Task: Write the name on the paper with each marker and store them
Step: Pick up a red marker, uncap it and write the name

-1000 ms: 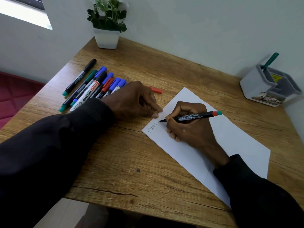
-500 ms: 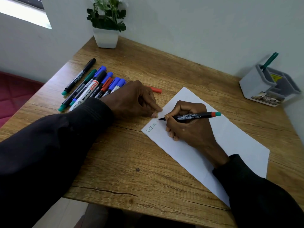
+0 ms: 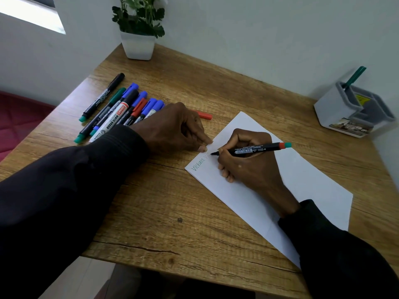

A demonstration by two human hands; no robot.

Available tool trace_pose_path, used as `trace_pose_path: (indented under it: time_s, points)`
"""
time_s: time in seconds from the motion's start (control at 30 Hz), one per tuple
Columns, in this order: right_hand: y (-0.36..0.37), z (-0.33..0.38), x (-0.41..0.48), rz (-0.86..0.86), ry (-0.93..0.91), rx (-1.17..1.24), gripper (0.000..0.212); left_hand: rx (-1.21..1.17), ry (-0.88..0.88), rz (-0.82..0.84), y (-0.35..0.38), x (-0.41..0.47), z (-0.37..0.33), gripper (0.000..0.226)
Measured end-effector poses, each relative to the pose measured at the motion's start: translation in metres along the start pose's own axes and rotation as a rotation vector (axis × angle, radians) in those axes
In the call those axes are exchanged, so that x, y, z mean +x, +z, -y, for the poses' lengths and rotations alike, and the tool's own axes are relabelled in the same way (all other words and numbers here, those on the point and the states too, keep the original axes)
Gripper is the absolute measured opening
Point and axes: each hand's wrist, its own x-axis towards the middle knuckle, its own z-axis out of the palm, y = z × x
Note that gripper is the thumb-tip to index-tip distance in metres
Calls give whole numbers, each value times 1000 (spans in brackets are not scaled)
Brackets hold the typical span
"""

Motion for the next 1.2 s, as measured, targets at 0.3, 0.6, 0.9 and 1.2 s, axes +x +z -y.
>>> trace_pose_path:
  time_s: [0.3, 0.6, 0.9, 1.2]
  points:
    - [-1, -5, -1, 13, -61, 50, 15, 1, -10, 2, 0, 0, -2, 25]
    - [-2, -9, 2, -11, -95, 89, 10, -37, -5, 11, -1, -2, -5, 24]
    - [-10, -12, 8, 61, -95, 0, 3, -16, 1, 3, 0, -2, -1, 26]
    - [-5, -20, 10, 11, -113, -108, 11, -27, -10, 7, 0, -2, -2, 25]
